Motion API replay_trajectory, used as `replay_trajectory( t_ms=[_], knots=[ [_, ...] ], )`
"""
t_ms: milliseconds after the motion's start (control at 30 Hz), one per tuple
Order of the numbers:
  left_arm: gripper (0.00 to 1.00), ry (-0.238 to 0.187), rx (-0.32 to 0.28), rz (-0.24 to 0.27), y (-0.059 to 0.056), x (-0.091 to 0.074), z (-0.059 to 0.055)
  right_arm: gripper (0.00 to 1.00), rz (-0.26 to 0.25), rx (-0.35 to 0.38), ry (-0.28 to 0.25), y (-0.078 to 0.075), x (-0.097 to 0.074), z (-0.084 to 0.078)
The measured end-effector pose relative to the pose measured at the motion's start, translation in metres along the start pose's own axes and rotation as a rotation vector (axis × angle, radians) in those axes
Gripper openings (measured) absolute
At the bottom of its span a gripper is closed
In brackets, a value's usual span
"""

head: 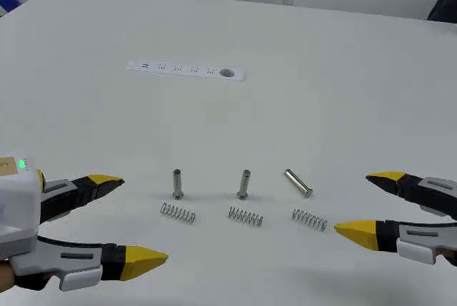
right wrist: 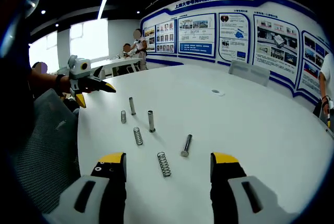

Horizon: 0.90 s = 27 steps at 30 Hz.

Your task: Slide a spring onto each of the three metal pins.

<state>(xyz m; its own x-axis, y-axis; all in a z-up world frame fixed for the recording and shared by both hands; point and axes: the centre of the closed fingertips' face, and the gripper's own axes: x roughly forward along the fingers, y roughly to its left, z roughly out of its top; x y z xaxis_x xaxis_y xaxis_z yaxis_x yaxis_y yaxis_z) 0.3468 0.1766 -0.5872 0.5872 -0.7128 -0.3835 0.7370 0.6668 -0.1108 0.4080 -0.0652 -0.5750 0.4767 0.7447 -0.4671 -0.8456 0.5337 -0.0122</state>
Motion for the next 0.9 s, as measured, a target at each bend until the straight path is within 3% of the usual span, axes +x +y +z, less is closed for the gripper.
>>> replay_trajectory(
  t_ms=[667,900],
  knots=[
    [0.84,-0.002,-0.002,0.0,0.001,0.0,0.0,0.55,-0.027,-0.012,0.028,-0.017,0.016,0.021],
    [0.83,-0.004,-0.007,-0.002,0.002,0.0,-0.001,0.5,-0.031,-0.03,0.082,-0.022,0.031,0.023]
  ],
)
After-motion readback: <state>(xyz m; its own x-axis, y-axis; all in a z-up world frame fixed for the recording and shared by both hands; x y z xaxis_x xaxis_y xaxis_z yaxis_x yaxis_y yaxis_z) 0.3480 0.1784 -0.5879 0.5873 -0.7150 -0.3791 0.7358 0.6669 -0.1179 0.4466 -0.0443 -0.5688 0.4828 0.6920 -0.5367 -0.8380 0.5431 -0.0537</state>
